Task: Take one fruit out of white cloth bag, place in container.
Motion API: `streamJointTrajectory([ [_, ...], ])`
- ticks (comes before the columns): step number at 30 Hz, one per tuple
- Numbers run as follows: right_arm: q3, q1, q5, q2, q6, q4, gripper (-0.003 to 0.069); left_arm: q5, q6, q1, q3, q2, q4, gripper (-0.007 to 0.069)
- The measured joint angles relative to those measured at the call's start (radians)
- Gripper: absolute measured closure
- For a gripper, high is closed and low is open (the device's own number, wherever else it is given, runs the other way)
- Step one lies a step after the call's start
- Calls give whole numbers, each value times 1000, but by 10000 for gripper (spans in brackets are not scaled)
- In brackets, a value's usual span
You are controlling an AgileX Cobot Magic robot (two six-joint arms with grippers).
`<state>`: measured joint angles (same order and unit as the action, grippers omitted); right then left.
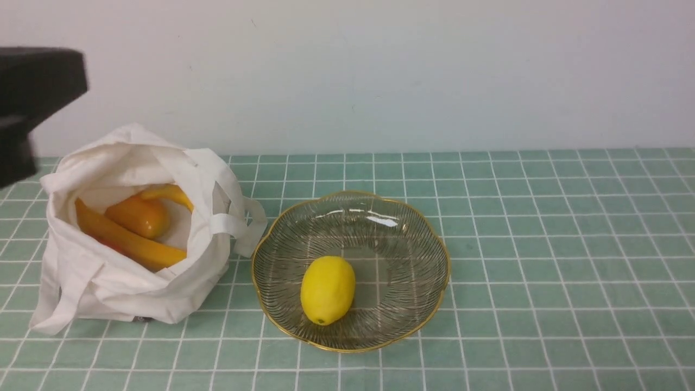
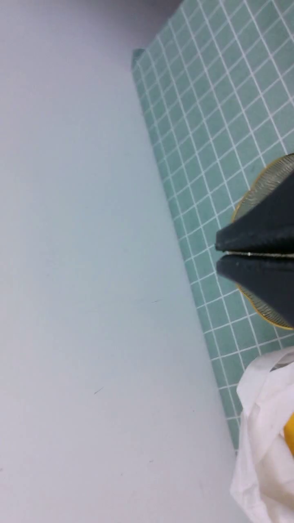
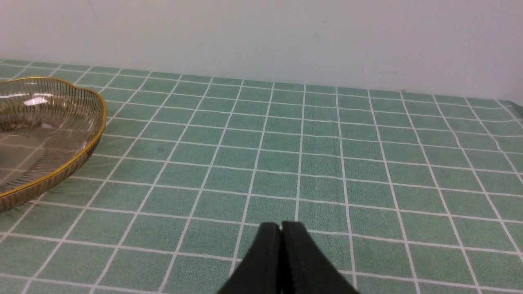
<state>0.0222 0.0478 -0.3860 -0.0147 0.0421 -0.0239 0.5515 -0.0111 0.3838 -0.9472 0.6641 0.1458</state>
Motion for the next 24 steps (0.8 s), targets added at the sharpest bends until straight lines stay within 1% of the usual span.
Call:
streamJointTrajectory([
  [4, 0, 0, 0, 0, 0, 0, 674, -56, 19, 0, 145, -211, -2, 632],
  [5, 0, 0, 0, 0, 0, 0, 674, -59, 19, 0, 159, -221, -2, 632],
  [6, 0, 0, 0, 0, 0, 0, 674, -61, 21, 0, 228, -331, -2, 632],
  [12, 0, 0, 0, 0, 0, 0, 674, -61, 22, 0, 344, -537, -2, 632],
  [18, 0, 0, 0, 0, 0, 0, 674, -45, 21, 0, 398, -668, -3, 632],
  [24, 0, 0, 0, 0, 0, 0, 674, -26, 18, 0, 457, -684, -85, 632],
])
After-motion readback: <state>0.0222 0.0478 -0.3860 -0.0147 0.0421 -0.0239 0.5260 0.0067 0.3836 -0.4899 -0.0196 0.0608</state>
